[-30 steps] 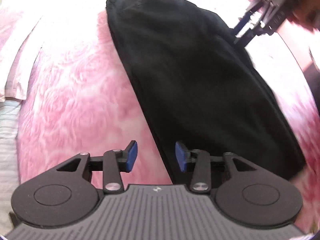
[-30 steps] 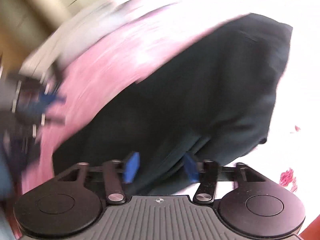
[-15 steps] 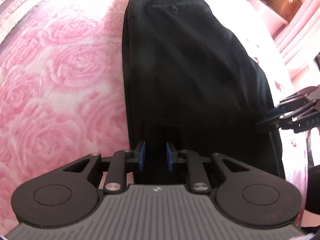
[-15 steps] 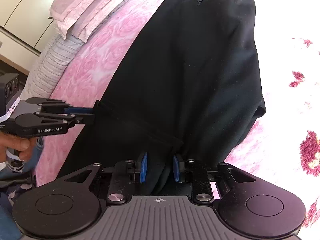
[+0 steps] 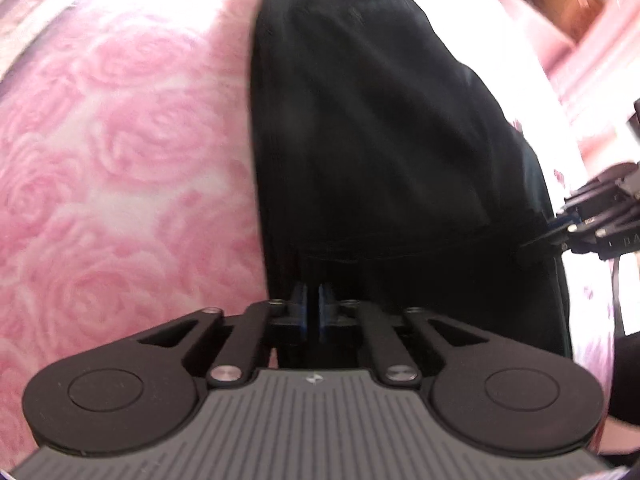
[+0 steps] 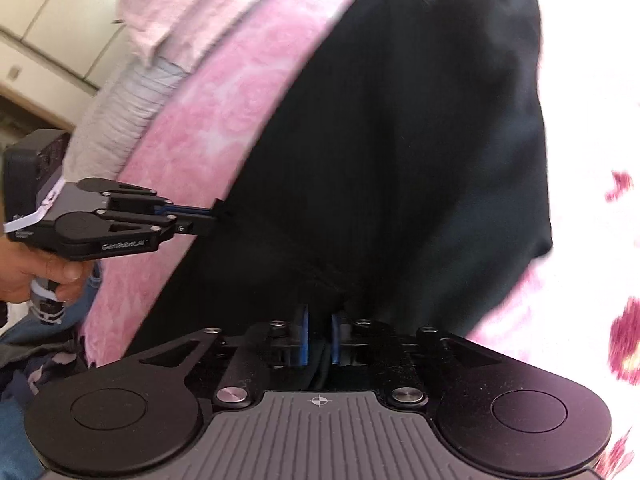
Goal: Fold clothes
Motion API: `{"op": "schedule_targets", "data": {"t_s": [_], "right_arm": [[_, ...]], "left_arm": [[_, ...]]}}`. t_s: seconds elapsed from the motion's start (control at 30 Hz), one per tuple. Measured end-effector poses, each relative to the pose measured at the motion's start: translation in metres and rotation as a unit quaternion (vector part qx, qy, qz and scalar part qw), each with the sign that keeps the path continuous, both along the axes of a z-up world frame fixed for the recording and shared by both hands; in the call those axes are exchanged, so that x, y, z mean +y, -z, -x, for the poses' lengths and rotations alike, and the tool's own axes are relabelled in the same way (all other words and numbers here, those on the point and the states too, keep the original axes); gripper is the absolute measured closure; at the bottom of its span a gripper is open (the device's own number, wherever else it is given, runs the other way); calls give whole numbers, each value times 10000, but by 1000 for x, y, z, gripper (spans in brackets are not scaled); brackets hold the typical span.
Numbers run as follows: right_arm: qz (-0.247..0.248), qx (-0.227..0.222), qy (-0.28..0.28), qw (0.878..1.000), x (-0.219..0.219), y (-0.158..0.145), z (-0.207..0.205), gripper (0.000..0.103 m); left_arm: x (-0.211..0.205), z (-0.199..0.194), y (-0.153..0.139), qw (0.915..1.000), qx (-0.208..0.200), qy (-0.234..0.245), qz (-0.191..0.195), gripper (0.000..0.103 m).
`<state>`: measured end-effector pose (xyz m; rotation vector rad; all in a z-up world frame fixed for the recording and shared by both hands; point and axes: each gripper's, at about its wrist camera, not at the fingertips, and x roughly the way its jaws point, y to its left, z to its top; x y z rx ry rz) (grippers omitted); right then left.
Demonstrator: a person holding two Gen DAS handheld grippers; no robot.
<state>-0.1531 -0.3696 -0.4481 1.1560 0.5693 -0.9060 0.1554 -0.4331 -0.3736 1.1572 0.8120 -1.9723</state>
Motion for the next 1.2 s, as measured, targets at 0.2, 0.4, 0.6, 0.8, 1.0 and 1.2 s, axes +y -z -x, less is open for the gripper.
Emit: {"op": "schedule_targets", "data": {"t_s": [0.2,0.4,0.6,0.8,1.0,1.2], "right_arm": [[188,26,97,9998,-14,0,8,95],[-77,107,155,9998,-7,15,22,88],[234,669,184,9973,9,-14,23,70],[1175,1036,-1196,9804,53,-55,-26,55],[1835,982,-3743,9037,146,-68,-117,51],[2448,2120,-5586,7636,250,-14,-180,36]], "left_arm": [[-13,-7,11,9998,-42,-194,98,101],[-9,-19,16,9991,-256,-306,126,85],[12,-46,2,9970,-506,-503,315,85],[76,-71,-29,9927,-858,-495,694,84],[185,-77,-44,9807,-1595,401,1059,62],[295,-67,-22,9348,-2370,1883,1857,33]]}}
